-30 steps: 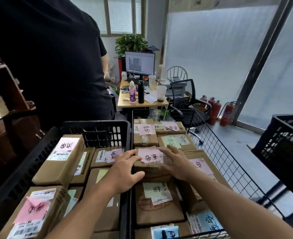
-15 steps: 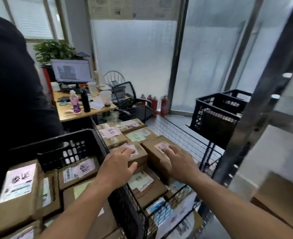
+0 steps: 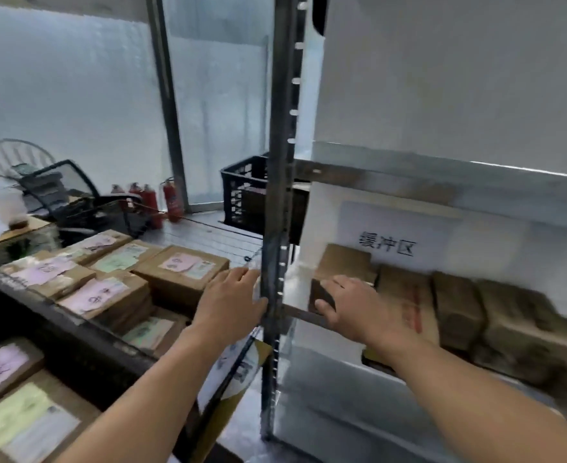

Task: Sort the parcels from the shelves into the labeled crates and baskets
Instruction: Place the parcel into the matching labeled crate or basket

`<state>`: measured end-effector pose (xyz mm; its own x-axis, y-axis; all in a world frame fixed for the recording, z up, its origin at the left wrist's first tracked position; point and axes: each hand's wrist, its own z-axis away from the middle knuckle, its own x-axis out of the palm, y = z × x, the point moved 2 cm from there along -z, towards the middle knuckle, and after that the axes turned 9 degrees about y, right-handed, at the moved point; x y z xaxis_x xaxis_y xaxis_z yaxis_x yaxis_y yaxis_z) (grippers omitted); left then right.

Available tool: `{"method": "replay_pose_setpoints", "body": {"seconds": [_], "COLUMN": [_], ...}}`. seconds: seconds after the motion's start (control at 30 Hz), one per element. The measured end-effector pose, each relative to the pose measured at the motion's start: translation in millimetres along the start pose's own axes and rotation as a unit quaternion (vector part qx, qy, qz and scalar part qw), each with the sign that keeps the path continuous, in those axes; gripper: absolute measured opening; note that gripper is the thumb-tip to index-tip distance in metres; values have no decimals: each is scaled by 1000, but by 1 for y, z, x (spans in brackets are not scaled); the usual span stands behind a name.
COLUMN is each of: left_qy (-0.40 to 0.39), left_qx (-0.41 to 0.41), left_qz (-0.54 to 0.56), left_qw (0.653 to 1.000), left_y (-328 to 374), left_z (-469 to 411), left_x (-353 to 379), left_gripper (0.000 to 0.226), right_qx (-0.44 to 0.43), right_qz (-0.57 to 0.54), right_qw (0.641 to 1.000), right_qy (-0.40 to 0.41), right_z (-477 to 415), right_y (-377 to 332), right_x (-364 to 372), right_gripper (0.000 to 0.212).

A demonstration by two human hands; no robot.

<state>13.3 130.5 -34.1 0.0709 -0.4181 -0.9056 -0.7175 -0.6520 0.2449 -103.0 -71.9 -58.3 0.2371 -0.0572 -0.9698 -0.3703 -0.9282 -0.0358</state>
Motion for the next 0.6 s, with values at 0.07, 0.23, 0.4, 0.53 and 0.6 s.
{"method": "replay_pose_setpoints", "body": {"seconds": [0.07, 0.23, 0.4, 0.53, 0.6], "left_qy": [-10, -39, -55, -67, -79], "left_qx": [22, 79, 170, 245, 283], "left_qz": [11, 65, 110, 133, 142], "left_qw": [1000, 994, 978, 958, 945], "left_y": [39, 157, 317, 442, 497], "left_z": [4, 21, 53, 86, 104], "left_x": [13, 47, 68, 80, 86], "left_gripper": [55, 56, 51, 57, 58], "right_qx": [56, 179, 264, 322, 350], "right_qz": [0, 9, 43, 49, 57], "right_qw": [998, 984, 964, 945, 935], "right_qy": [-13, -10, -5, 24, 25], "right_z": [31, 131, 257, 363, 413], "right_y": [39, 146, 253, 325, 354], "right_x": [-9, -43, -86, -119, -134], "right_gripper": [53, 55, 51, 50, 46]}}
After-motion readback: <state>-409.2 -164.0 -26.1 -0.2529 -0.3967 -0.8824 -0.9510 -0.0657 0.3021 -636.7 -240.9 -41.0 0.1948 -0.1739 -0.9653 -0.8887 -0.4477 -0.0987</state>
